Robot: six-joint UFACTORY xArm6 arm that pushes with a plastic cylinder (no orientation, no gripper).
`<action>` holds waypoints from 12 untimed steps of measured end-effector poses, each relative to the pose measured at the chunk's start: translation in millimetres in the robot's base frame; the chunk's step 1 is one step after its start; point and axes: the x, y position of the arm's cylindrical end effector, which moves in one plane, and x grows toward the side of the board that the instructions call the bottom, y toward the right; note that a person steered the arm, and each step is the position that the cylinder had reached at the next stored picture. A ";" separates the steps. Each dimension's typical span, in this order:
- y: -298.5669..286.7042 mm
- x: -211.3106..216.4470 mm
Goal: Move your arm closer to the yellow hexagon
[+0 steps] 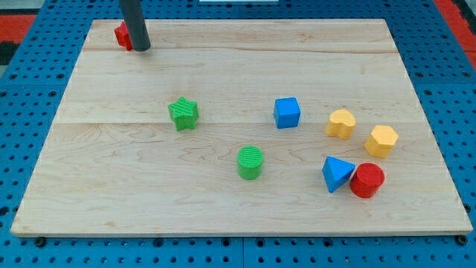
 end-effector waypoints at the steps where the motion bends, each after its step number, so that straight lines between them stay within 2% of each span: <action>1: 7.1 7.1; 3: 181.4 47.5; 4: 222.1 61.2; 6: 223.6 70.4; 7: 282.5 75.6; 8: 396.7 81.9; 9: 452.5 104.0; 10: 468.0 173.1; 11: 448.7 249.9; 12: 456.7 286.9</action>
